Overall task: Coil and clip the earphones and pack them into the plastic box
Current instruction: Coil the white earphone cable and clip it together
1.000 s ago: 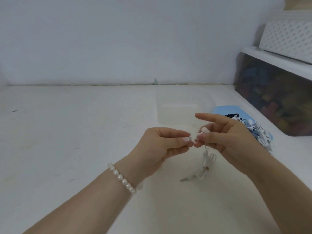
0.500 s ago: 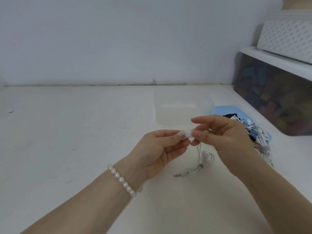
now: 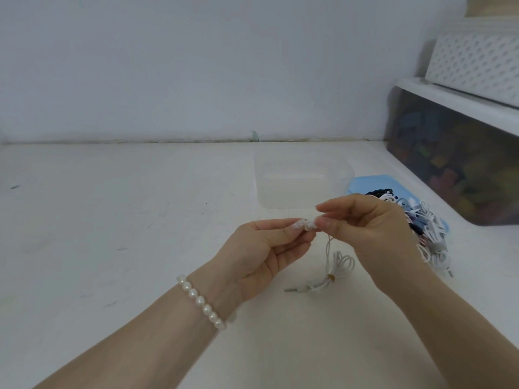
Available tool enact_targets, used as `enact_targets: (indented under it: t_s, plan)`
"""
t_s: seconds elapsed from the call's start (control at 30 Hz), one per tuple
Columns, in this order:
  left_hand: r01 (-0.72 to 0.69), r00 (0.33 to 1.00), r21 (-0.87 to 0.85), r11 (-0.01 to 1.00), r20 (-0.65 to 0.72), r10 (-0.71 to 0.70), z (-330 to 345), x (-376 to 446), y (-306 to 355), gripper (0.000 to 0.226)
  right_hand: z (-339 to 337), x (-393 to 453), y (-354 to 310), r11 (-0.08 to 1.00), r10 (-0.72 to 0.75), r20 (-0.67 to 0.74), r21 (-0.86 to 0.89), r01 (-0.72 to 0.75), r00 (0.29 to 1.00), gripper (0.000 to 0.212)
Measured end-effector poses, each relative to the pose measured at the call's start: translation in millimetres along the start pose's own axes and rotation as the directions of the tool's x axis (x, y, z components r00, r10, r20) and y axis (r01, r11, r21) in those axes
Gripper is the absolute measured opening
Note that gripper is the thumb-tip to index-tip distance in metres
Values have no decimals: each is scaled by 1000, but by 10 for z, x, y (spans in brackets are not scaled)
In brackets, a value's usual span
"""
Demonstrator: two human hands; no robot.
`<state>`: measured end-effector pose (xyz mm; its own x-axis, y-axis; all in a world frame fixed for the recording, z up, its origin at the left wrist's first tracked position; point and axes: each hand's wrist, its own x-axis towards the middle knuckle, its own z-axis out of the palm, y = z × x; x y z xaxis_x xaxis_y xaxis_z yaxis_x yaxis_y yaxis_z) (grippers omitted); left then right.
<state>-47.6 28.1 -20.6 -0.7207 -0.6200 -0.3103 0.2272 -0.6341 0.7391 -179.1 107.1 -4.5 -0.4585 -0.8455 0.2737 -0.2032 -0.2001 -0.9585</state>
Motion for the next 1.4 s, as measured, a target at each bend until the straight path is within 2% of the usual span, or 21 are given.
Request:
enact_targets:
  t_s: [0.33, 0.63, 0.73, 0.8, 0.87, 0.93, 1.0, 1.07, 1.17, 1.3, 1.4]
  plan:
    - [14, 1000, -52, 999, 16, -14, 25, -3, -16, 18, 19, 5, -6, 999, 3, -64, -54, -6, 998, 19]
    - [-1, 1000, -43, 999, 19, 2, 59, -28, -26, 18, 57, 10, 24, 995, -61, -115, -87, 51, 992, 24]
    - [-11, 999, -61, 998, 29, 13, 71, -29, -39, 18, 75, -7, 69, 974, -148, -142, -193, 119, 979, 28]
    - [-15, 998, -70, 997, 54, 19, 76, -40, -51, 21, 86, -24, 97, 907, -278, -147, -367, 209, 949, 27]
    - [-9, 995, -67, 998, 96, 16, 79, -58, -56, 22, 90, -32, 122, 809, -414, -105, -498, 313, 904, 17]
    - [0, 992, -60, 998, 128, 8, 82, -69, -44, 23, 82, -25, 133, 783, -437, -88, -527, 330, 895, 13]
    - [7, 992, -60, 998, 124, 1, 70, -56, -23, 26, 46, 5, 89, 902, -280, -135, -376, 213, 950, 20]
    - [5, 995, -44, 999, 103, 0, 61, -39, -8, 29, -6, 45, 35, 991, -81, -144, -114, 65, 986, 23]
    - [-10, 997, 20, 1000, 78, 8, 66, -35, -2, 23, -91, 59, 6, 996, 65, -81, 59, -60, 995, 15]
    - [-43, 998, 99, 994, 44, 39, 48, -23, 6, 10, -89, 58, -21, 968, 159, 51, 187, -166, 986, 10]
    - [-72, 997, 129, 989, 46, 67, 33, -10, 5, 11, -103, 60, -43, 948, 196, 90, 236, -212, 976, 9]
